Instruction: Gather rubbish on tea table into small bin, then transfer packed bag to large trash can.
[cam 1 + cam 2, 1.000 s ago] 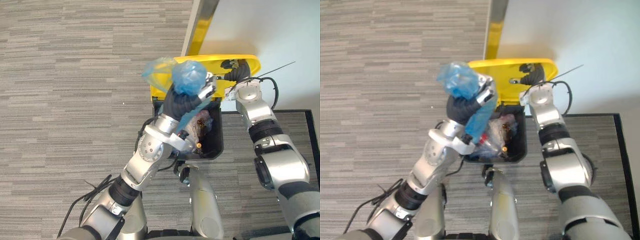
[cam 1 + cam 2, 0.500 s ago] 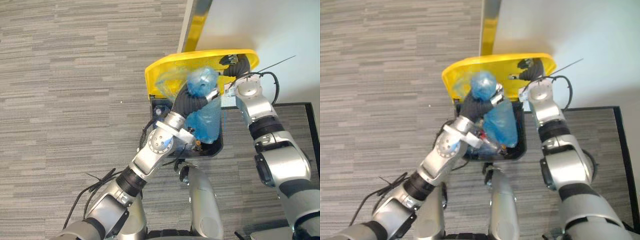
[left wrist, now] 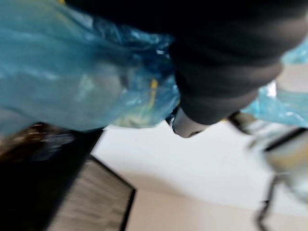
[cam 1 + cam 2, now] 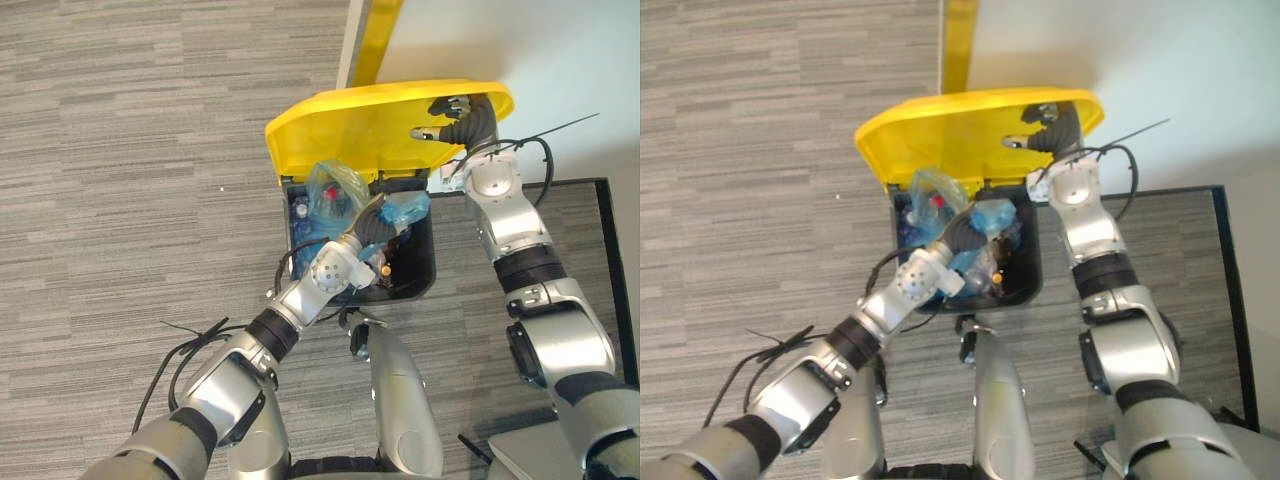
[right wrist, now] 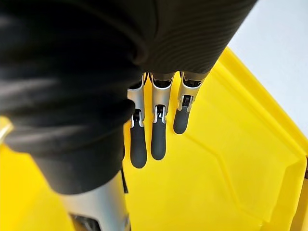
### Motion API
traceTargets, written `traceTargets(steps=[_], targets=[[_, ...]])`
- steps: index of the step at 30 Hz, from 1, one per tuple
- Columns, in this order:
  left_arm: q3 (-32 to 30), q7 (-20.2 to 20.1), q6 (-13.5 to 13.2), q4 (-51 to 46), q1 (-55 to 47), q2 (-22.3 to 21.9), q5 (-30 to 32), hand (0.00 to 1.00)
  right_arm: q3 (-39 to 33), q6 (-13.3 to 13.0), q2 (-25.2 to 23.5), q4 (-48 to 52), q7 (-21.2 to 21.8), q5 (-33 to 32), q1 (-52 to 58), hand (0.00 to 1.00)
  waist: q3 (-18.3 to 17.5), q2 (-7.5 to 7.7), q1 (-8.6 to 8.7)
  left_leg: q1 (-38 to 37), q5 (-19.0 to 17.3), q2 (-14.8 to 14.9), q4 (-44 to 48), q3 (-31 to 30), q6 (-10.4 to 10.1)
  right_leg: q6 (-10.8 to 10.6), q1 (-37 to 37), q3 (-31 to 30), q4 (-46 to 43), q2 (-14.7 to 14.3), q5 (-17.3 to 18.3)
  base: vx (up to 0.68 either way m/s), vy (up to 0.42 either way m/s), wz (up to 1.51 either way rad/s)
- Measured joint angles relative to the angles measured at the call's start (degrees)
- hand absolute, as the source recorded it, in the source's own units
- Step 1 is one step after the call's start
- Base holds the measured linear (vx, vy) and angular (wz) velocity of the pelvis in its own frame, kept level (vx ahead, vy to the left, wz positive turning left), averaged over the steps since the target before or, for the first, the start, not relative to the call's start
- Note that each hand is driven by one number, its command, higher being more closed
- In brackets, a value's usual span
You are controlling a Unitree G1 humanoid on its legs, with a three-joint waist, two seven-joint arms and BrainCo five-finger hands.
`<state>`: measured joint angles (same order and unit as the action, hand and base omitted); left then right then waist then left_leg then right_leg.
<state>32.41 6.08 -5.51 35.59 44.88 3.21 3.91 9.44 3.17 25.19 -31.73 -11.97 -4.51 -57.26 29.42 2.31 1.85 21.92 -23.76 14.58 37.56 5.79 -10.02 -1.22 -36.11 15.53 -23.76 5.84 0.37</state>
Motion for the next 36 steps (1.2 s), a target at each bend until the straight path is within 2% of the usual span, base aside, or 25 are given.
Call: traceTargets(steps=[4,5,12,16,22,27,36], targets=[[-2.8,0.5,2.2,4.7,0.3,-0.7,6.5,0.0,0.1,-0.6,-1.9,2.0,-0.4,0.1,1.3,0.0,0.4,0.28,0.15,0.8,-0.2,1.0,1.2,0.2,-0.2,0.1,-0.2,0.3,-0.2,-0.5,-0.1,-0.01,-0.005,0.0],[-4.4,1.2,3.7,5.1,0.4,-0.7,10.7,0.0,0.1,-0.9,-2.3,2.1,-0.4,0.9,1.3,0.0,0.5,0.47,0.15,1.2,-0.3,1.2,1.6,0.2,-0.3,0.1,-0.5,0.3,-0.6,-0.5,-0.1,0.0,0.0,0.0],[-10.2,2.8,8.5,8.2,0.5,-0.8,23.3,0.0,2.6,-1.7,-2.8,5.9,-0.3,2.5,2.6,0.0,0.6,0.75,-0.48,2.0,-0.3,1.5,1.7,0.2,-0.3,-0.5,-2.1,0.8,-2.5,-0.1,0.3,-0.03,-0.033,0.02],[-11.2,2.9,9.1,8.2,0.2,-1.0,27.6,0.0,2.7,-2.8,-2.8,5.9,-0.1,4.6,4.7,0.0,0.6,0.75,-0.65,1.7,-0.2,1.3,1.7,-0.2,-0.4,-0.4,-2.1,1.3,-4.3,0.8,1.5,-0.02,-0.036,0.12],[-11.1,3.8,8.7,8.0,-2.5,-0.1,28.0,0.0,3.4,-3.4,-2.8,4.2,0.5,6.1,6.2,0.0,0.6,0.75,-0.91,0.9,-0.2,0.7,1.6,-0.2,-0.4,-0.8,-1.5,1.2,-4.8,1.3,1.8,-0.01,-0.001,0.02],[-11.0,3.9,7.6,3.9,-6.5,2.2,24.9,0.0,4.4,-3.3,-2.8,0.8,0.9,7.3,9.2,0.0,0.6,0.76,-1.07,-1.9,-0.1,0.5,0.5,-0.3,-0.3,-1.2,1.0,1.2,-4.8,1.4,2.4,0.01,0.006,0.03],[-11.4,5.0,3.1,-11.6,-15.8,5.3,12.6,0.0,3.2,-2.9,-2.8,0.8,2.0,10.9,17.7,0.0,0.6,0.73,-1.76,-5.5,-0.2,-0.7,0.5,-0.6,0.4,-1.8,5.2,1.3,-4.9,2.8,3.0,0.01,0.034,0.06]])
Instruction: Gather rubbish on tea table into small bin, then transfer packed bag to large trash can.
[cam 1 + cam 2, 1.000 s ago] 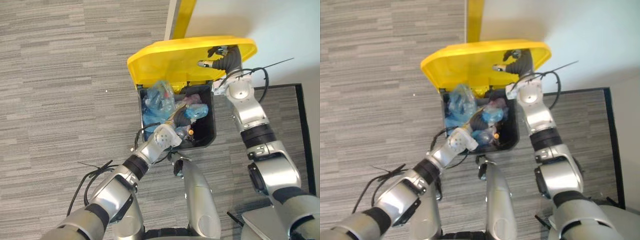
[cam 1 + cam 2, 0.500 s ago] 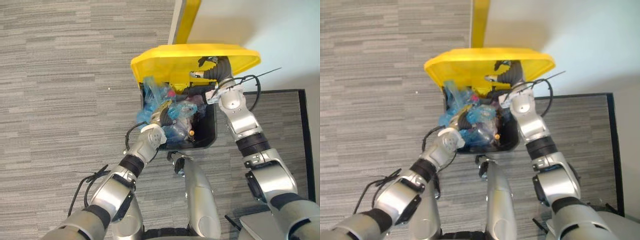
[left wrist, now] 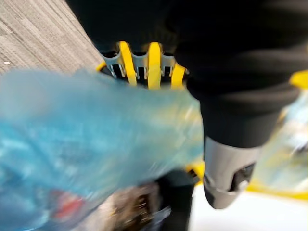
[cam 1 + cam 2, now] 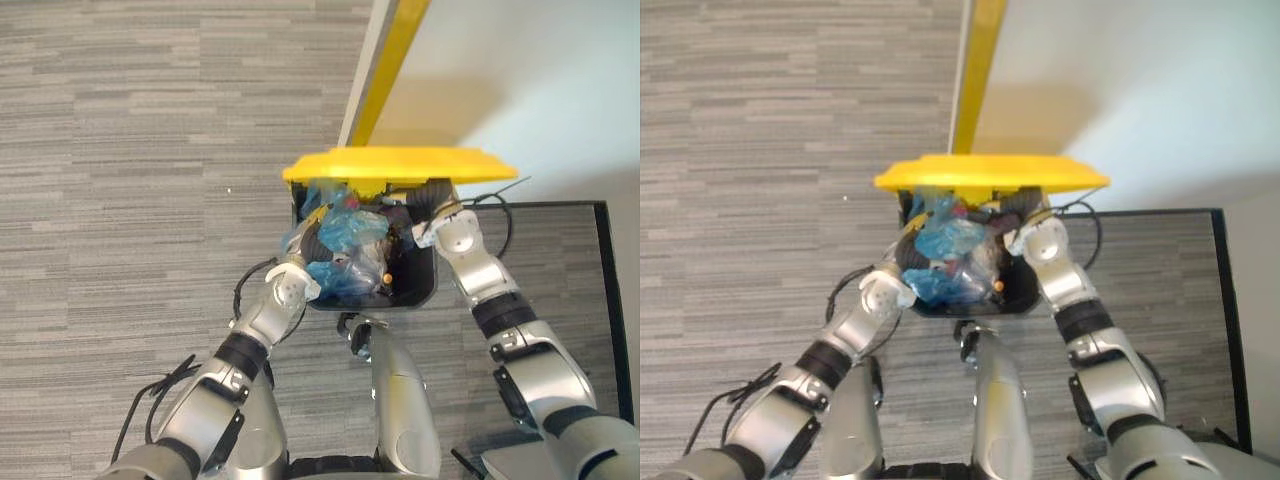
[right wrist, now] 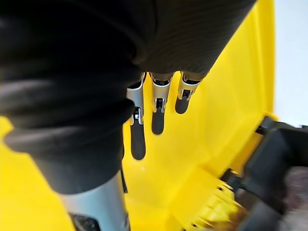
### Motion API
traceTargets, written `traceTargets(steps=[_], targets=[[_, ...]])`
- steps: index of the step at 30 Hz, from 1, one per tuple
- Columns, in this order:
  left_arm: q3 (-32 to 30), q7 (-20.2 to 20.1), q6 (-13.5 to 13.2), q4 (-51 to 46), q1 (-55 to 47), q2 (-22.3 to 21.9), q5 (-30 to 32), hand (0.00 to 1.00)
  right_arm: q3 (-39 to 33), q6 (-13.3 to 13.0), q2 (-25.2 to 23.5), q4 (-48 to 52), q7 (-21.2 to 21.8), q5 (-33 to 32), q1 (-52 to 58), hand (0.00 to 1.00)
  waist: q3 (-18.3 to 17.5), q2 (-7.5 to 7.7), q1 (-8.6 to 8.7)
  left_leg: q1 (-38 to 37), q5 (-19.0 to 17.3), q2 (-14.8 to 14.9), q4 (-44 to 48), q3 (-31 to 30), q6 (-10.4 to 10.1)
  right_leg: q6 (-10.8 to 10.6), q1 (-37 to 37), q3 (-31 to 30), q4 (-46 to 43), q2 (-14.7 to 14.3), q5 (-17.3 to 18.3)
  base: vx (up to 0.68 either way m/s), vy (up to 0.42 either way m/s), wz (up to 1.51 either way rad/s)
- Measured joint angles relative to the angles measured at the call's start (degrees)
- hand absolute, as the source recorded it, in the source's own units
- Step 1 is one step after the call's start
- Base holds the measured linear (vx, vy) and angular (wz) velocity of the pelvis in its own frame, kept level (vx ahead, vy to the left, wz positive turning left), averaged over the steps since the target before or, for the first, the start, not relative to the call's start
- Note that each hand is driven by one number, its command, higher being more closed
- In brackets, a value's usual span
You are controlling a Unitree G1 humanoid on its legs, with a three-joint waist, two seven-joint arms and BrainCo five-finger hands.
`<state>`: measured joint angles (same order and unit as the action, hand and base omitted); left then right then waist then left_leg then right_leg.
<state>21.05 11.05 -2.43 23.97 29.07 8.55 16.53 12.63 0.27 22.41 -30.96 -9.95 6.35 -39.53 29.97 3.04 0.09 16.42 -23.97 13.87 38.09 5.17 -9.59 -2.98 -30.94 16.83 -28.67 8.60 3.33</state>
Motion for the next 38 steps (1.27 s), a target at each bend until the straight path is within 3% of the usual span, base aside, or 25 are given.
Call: traceTargets(steps=[3,9,13,17,18,20,21,23,24,25,27,28,29,30,31,32,33,35,38], targets=[[-0.7,-0.1,-2.1,-4.4,-3.2,0.4,-4.2,0.0,-1.2,0.1,-0.3,0.0,0.4,0.5,3.0,0.0,-0.1,0.0,-0.21,-0.8,-0.5,-0.6,0.1,-0.3,1.0,-0.1,1.1,-0.1,0.0,0.5,0.2,-0.02,0.044,0.08],[-3.0,-2.9,-3.6,-10.8,-13.5,2.3,-12.1,0.0,-3.6,0.1,-3.3,0.9,1.4,2.7,11.4,0.0,-1.5,0.05,-0.45,-3.7,-0.6,-1.4,0.2,-0.9,1.1,-0.3,4.1,0.3,-1.3,1.5,1.6,0.01,0.026,0.08],[-8.2,-5.2,-4.6,-12.5,-22.5,2.4,-15.7,0.0,-6.0,0.1,-6.8,1.3,2.6,3.7,18.5,0.0,-3.8,0.0,-0.7,-5.1,-1.2,-1.9,0.9,-0.7,2.1,-0.5,5.1,0.2,-2.7,2.3,2.6,0.0,0.031,0.03],[-16.1,-6.4,-4.2,-6.9,-29.8,2.7,-16.6,0.0,-6.0,0.2,-9.3,1.8,4.0,6.1,25.0,0.0,-4.4,0.0,-1.41,-7.9,-2.0,-2.0,2.7,0.8,3.4,-0.7,7.2,-1.0,-3.8,2.6,3.0,-0.04,0.037,-0.13],[-18.2,-6.4,-3.6,-2.6,-30.5,3.1,-15.9,0.0,-6.0,0.2,-9.4,3.0,4.5,7.3,26.9,0.0,-4.4,0.03,-1.91,-8.5,-2.6,-2.0,3.2,1.6,2.8,-0.7,7.2,-1.8,-3.8,2.6,2.8,-0.12,0.055,-0.33],[-20.2,-6.3,-2.1,2.5,-31.6,3.3,-14.2,0.0,-6.8,0.2,-10.5,3.8,4.9,7.6,29.2,0.0,-5.0,0.31,-2.19,-8.6,-2.8,-2.3,3.4,2.6,3.2,-1.3,7.3,-2.7,-2.1,2.1,1.4,-0.16,0.07,-0.36],[-21.5,-6.2,-1.6,6.0,-32.7,3.5,-13.3,0.0,-8.1,0.1,-11.5,5.6,5.1,7.9,32.2,0.0,-5.6,0.54,-2.24,-8.5,-2.6,-2.3,3.3,3.8,3.1,-1.4,7.4,-3.2,0.4,1.7,-0.9,-0.17,0.091,-0.47],[-22.4,-6.2,-0.4,9.9,-34.4,3.6,-11.6,0.0,-8.1,0.0,-12.4,7.8,5.4,9.1,36.3,0.0,-6.8,1.86,-1.93,-8.6,-1.1,-2.9,1.3,6.0,4.0,-2.6,7.8,-4.8,5.7,1.0,-4.0,-0.19,0.074,-0.47],[-22.8,-6.0,0.4,12.4,-35.5,3.1,-10.9,0.0,-8.0,-0.2,-13.6,7.7,5.5,9.5,39.6,0.0,-8.3,2.86,-1.17,-9.2,1.9,-2.8,-3.3,7.4,4.4,-2.7,7.2,-5.3,5.8,0.9,-3.5,-0.18,-0.007,-0.26],[-24.4,-5.9,0.7,14.5,-36.7,2.7,-10.3,0.0,-7.9,-0.2,-14.8,7.0,5.8,9.7,42.8,0.0,-9.9,3.29,-0.29,-10.1,4.9,-2.6,-7.8,8.5,3.9,0.7,5.3,-6.4,-3.2,0.2,-1.6,-0.15,-0.04,-0.21],[-25.1,-4.7,1.0,16.2,-37.8,2.8,-9.8,0.0,-8.1,-0.8,-16.3,4.9,6.1,11.6,48.5,0.0,-12.4,4.14,0.6,-12.3,8.3,-2.8,-13.5,9.2,3.0,1.0,7.1,-7.0,-14.7,-0.4,2.5,-0.04,-0.056,-0.05],[-25.2,-4.6,1.2,16.2,-38.0,2.8,-9.8,0.0,-8.1,-0.8,-16.5,4.4,6.1,11.7,49.9,0.0,-13.0,4.36,0.67,-12.6,8.6,-2.9,-14.0,9.3,2.8,0.8,8.4,-7.2,-15.7,-0.4,3.3,0.05,-0.081,-0.29],[-25.7,-4.2,1.4,16.3,-38.1,2.0,-9.8,0.0,-10.1,-1.6,-17.8,0.7,6.2,11.5,53.2,0.0,-15.0,4.95,0.57,-12.0,8.6,-3.1,-14.4,10.1,2.6,0.5,13.1,-8.1,-5.2,-3.2,7.5,0.01,-0.053,-0.58],[-26.2,-4.0,1.6,16.5,-37.9,1.1,-9.8,0.0,-11.0,-1.7,-17.8,-0.5,5.7,11.5,53.0,0.0,-15.8,3.81,-0.12,-11.8,8.9,-2.6,-15.6,10.3,3.2,1.1,14.4,-8.4,0.2,-5.1,7.0,-0.04,-0.074,-1.21],[-26.9,-3.9,1.5,17.2,-37.9,-2.3,-9.8,0.0,-13.3,-2.0,-16.9,-2.9,5.1,11.5,51.9,0.0,-17.2,0.77,-0.57,-11.7,11.1,0.5,-18.9,12.8,3.4,4.2,13.3,-7.1,-4.2,-6.5,8.3,-0.08,-0.031,-0.91],[-26.4,-3.7,1.6,17.9,-37.5,-3.3,-9.8,0.0,-14.9,-2.1,-17.1,-5.6,4.3,11.5,52.0,0.0,-18.4,2.31,0.89,-13.0,12.6,-2.5,-20.7,14.0,3.1,1.4,16.5,-8.1,-6.5,-3.0,11.2,-0.05,-0.021,-0.76],[-26.1,-3.7,1.5,18.3,-37.4,-3.6,-9.8,0.0,-15.3,-2.0,-17.4,-8.1,3.9,11.5,51.9,0.0,-18.9,3.16,0.69,-13.7,12.9,-3.5,-21.4,14.9,2.7,1.0,18.5,-10.2,-1.5,-3.0,14.2,0.0,-0.046,-0.33],[-26.2,-3.7,1.3,21.6,-35.1,-5.4,-9.5,0.0,-17.1,-1.4,-16.8,-16.0,2.5,10.8,49.2,0.0,-20.3,0.18,0.69,-13.6,13.7,-2.4,-23.3,14.9,3.0,2.8,19.4,-11.8,3.7,-5.8,10.2,-0.06,-0.012,-0.6],[-26.1,-3.4,1.1,24.0,-34.0,-6.5,-10.0,0.0,-18.6,-0.4,-15.9,-21.2,1.8,9.2,47.2,0.0,-21.0,-1.11,0.83,-15.7,15.8,-2.6,-27.0,16.0,2.7,2.7,20.6,-12.9,7.0,-6.7,7.9,-0.05,0.023,-0.25]])
